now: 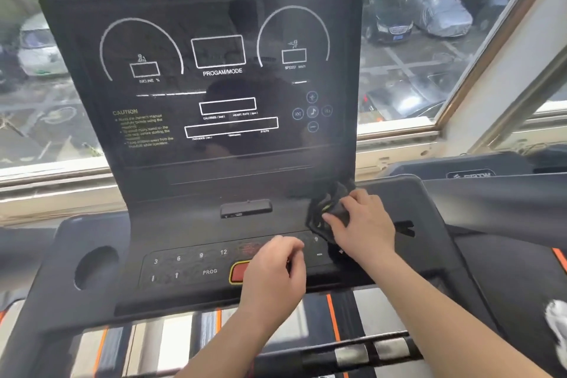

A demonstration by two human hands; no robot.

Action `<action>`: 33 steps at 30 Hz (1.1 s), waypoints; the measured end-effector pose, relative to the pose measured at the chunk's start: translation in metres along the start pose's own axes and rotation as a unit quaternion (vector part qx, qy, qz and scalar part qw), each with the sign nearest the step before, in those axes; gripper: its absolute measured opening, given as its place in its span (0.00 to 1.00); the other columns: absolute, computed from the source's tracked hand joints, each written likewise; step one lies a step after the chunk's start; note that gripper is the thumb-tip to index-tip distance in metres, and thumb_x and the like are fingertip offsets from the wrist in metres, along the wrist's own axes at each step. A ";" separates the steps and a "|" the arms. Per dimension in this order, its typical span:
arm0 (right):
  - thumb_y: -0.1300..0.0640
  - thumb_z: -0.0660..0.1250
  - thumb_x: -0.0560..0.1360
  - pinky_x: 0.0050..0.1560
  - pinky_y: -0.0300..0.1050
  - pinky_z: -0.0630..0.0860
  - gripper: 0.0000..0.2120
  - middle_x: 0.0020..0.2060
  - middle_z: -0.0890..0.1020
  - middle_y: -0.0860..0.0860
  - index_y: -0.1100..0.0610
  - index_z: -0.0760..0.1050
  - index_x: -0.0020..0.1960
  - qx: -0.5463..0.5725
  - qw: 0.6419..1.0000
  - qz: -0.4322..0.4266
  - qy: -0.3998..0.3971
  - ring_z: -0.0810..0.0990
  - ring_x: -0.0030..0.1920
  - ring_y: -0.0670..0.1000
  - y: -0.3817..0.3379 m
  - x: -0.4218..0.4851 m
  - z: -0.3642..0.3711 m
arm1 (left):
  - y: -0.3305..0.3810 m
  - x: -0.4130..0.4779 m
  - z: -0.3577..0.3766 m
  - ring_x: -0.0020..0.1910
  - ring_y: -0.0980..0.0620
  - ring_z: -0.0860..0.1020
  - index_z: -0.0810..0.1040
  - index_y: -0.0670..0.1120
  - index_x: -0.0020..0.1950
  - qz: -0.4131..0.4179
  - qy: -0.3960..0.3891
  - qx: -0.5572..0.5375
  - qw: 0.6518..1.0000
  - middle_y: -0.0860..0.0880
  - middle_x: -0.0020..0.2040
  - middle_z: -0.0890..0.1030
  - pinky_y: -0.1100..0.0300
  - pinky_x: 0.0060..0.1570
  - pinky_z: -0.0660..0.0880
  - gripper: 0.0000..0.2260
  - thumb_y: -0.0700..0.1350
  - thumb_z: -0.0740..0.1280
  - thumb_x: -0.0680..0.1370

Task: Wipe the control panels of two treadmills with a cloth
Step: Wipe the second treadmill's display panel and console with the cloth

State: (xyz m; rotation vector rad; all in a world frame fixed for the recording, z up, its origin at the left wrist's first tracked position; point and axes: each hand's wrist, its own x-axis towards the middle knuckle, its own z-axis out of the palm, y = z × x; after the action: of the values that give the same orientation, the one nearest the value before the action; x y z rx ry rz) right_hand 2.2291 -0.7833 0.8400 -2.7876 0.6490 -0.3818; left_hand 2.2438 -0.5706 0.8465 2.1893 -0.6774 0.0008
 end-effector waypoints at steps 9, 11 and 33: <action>0.39 0.68 0.69 0.39 0.51 0.80 0.15 0.44 0.82 0.45 0.51 0.81 0.40 0.079 0.972 -0.221 -0.001 0.79 0.46 0.56 0.021 -0.041 -0.005 | 0.022 0.008 0.035 0.45 0.56 0.78 0.81 0.51 0.51 -0.042 0.039 0.012 0.998 0.57 0.45 0.80 0.56 0.46 0.78 0.06 0.42 0.66 0.78; 0.36 0.68 0.71 0.39 0.49 0.80 0.17 0.46 0.81 0.45 0.50 0.82 0.42 0.054 0.977 -0.207 -0.002 0.78 0.49 0.55 0.025 -0.018 -0.001 | 0.024 0.009 0.032 0.44 0.56 0.78 0.81 0.50 0.51 -0.046 0.053 0.016 0.997 0.57 0.45 0.80 0.57 0.46 0.77 0.05 0.41 0.67 0.79; 0.49 0.62 0.83 0.55 0.49 0.75 0.10 0.49 0.84 0.46 0.47 0.82 0.48 0.395 0.886 0.207 -0.126 0.81 0.53 0.48 0.048 0.045 -0.039 | 0.042 0.062 0.079 0.58 0.43 0.78 0.77 0.50 0.65 0.197 -0.120 0.289 0.929 0.48 0.64 0.79 0.48 0.59 0.78 0.30 0.62 0.75 0.67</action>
State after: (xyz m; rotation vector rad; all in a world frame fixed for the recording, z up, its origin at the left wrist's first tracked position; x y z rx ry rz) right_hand 2.2375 -0.8534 0.8704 -1.8240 0.7782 -0.1351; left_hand 2.2600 -0.6775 0.8383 2.5875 -1.3929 0.1626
